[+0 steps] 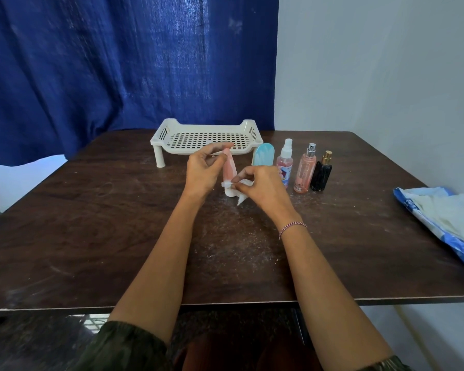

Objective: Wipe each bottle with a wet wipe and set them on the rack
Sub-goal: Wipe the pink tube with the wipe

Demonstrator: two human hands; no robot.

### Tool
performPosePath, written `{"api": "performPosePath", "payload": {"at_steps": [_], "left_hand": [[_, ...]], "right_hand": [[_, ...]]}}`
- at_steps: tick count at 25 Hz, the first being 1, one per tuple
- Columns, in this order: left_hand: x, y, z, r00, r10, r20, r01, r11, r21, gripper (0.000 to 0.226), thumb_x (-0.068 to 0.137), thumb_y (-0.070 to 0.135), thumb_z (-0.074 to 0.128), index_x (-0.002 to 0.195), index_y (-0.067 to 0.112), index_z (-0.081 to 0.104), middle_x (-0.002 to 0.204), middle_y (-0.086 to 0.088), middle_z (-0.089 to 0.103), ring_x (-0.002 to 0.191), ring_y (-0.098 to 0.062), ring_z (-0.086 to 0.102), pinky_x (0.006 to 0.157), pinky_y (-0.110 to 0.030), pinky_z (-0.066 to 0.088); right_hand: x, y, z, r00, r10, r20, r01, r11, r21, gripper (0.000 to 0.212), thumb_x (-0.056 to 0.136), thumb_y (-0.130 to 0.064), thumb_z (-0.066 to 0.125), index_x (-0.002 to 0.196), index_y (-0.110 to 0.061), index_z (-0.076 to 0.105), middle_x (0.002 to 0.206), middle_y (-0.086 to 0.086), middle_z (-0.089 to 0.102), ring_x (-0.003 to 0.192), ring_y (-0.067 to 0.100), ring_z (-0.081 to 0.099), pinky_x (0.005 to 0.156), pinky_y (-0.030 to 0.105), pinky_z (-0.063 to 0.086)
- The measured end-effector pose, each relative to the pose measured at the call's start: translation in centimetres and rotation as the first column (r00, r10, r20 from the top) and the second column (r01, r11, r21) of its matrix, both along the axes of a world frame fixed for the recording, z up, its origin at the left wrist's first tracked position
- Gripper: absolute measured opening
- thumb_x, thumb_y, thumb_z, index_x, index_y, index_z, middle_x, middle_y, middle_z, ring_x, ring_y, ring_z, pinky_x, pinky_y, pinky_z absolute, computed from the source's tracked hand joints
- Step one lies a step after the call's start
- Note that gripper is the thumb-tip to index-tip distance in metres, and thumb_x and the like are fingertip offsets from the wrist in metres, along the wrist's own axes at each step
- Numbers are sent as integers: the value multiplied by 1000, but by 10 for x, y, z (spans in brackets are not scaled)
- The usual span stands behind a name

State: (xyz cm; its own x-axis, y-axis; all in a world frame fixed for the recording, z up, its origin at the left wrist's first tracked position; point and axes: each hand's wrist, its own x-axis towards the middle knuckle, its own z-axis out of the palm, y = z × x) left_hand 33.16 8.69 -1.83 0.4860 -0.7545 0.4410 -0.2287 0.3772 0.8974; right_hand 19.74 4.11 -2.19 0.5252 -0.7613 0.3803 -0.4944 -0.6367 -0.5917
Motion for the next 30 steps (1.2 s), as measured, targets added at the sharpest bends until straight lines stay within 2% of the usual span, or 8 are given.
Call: {"api": "performPosePath", "payload": {"at_steps": [4, 8, 11, 15, 20, 23, 27, 30], "left_hand": [[0, -1, 0, 1000, -25, 18, 25, 1000, 5, 21, 94, 6, 52, 112, 9, 64, 117, -5, 65, 111, -14, 62, 94, -29, 52], [1, -1, -2, 998, -63, 20, 62, 998, 24, 20, 97, 7, 47, 113, 10, 59, 119, -7, 62, 115, -19, 58, 96, -31, 50], [2, -1, -2, 994, -107, 25, 106, 993, 46, 19, 99, 9, 42, 111, 15, 56, 120, -7, 58, 117, -18, 55, 98, -30, 48], [4, -1, -4, 991, -134, 27, 132, 989, 61, 20, 100, 12, 39, 107, 22, 54, 124, -8, 56, 120, -18, 52, 97, -25, 46], [4, -1, -4, 985, -172, 4, 171, 983, 70, 22, 101, 14, 39, 104, 27, 55, 125, -5, 56, 120, -16, 53, 87, -16, 48], [5, 0, -4, 979, -202, -5, 202, 978, 61, 23, 101, 12, 38, 103, 27, 56, 124, -6, 57, 119, -16, 53, 91, -23, 49], [5, 0, -3, 974, -224, -19, 224, 973, 55, 24, 100, 12, 38, 103, 27, 57, 122, -5, 59, 117, -15, 55, 94, -25, 48], [4, 0, -4, 966, -256, -31, 257, 965, 54, 26, 100, 10, 37, 103, 26, 58, 124, -9, 58, 118, -19, 54, 94, -28, 49]], "right_hand": [[1, -1, -1, 1000, 6, 9, -6, 1000, -4, 15, 77, -22, 74, 92, -18, 73, 95, 0, 70, 84, 4, 54, 81, 17, 42], [1, -3, -2, 999, -25, -24, 25, 999, 22, 14, 79, -20, 72, 92, -19, 71, 99, 1, 69, 94, 9, 58, 83, 18, 38], [2, 2, -1, 1000, -19, 4, 19, 997, -72, 16, 79, -24, 72, 94, -21, 72, 97, -2, 70, 90, 8, 60, 85, 19, 42], [-1, 3, -2, 997, -28, -75, 18, 991, -130, 18, 79, -30, 72, 95, -22, 71, 96, -3, 71, 90, 9, 62, 82, 24, 47], [-1, 4, 2, 995, -81, 58, 88, 988, -128, 17, 83, -30, 68, 98, -23, 67, 100, -4, 69, 92, 9, 61, 87, 27, 50], [2, 8, 1, 1000, -10, 30, 14, 991, -135, 16, 83, -27, 68, 98, -22, 66, 100, -2, 69, 93, 10, 62, 86, 24, 47], [2, 5, 0, 997, -56, 59, 64, 986, -151, 17, 83, -26, 68, 99, -21, 66, 102, -3, 69, 96, 11, 62, 90, 29, 50], [4, 8, 0, 991, -53, 122, 78, 975, -207, 20, 82, -28, 68, 100, -19, 67, 103, -1, 70, 95, 13, 63, 87, 29, 52]]}}
